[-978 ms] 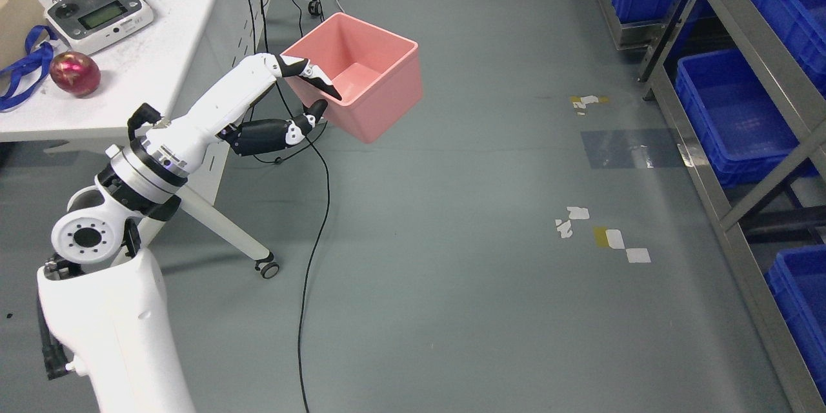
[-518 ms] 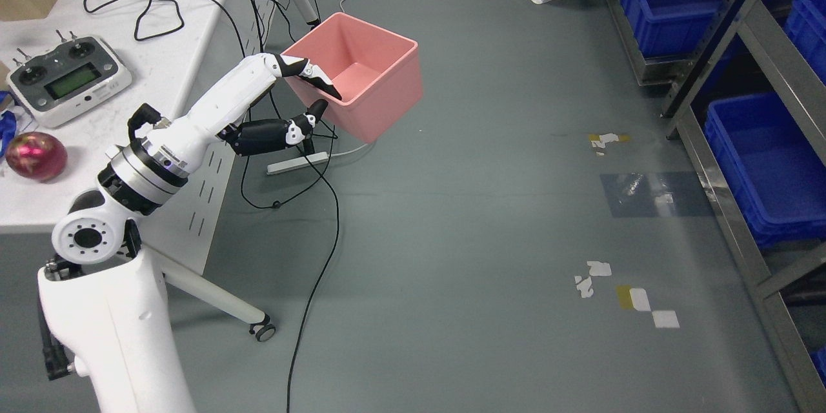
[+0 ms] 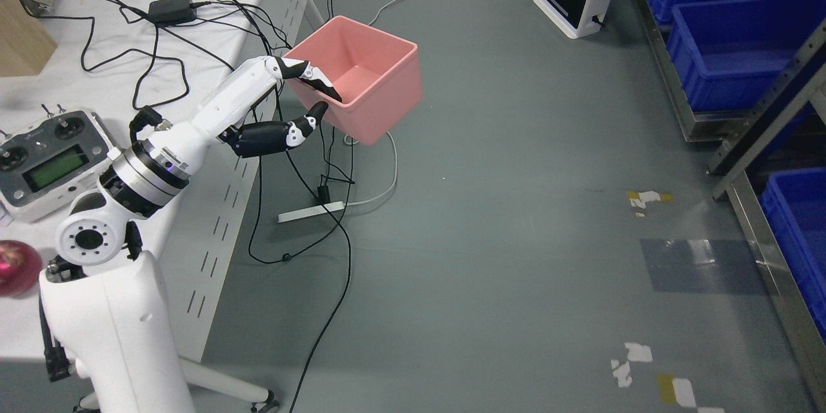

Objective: Place storage box into left shelf container
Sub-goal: 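Hold the pink box aloft in the left hand while turning toward the shelf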

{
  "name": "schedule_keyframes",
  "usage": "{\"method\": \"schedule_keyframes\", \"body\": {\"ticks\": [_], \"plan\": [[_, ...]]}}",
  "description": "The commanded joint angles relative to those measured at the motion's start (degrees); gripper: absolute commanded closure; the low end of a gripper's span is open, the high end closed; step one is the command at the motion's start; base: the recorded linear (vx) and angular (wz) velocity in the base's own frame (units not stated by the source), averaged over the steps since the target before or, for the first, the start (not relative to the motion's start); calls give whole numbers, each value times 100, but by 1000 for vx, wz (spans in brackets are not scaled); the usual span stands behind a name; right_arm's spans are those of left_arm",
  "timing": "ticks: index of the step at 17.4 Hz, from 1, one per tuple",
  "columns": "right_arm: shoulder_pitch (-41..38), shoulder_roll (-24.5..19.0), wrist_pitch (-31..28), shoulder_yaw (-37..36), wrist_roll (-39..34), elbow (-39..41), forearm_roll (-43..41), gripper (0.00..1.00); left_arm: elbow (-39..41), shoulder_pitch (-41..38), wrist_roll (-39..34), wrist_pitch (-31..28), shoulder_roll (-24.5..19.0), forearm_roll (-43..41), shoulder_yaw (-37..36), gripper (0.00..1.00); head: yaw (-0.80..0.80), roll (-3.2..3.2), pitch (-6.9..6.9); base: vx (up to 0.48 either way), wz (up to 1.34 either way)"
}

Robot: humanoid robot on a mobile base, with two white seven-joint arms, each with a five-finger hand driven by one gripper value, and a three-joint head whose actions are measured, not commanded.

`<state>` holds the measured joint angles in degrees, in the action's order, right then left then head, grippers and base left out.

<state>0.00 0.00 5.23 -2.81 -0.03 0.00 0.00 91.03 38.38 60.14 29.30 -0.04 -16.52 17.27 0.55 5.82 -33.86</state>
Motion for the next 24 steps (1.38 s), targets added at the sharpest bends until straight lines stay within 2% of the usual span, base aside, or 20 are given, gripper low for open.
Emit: {"method": "schedule_keyframes", "body": {"ticks": [1, 16, 24], "plan": [[-44, 100, 5, 0, 3, 100, -18, 0, -6, -32, -2, 6, -96, 0, 4, 98, 0, 0, 0, 388, 149], [-44, 100, 5, 0, 3, 100, -18, 0, -24, -67, -63, 14, -96, 0, -39, 98, 0, 0, 0, 430, -31], [-44, 100, 5, 0, 3, 100, -18, 0, -33, -85, -63, 14, -96, -9, -40, 98, 0, 0, 0, 257, -1178]]}}
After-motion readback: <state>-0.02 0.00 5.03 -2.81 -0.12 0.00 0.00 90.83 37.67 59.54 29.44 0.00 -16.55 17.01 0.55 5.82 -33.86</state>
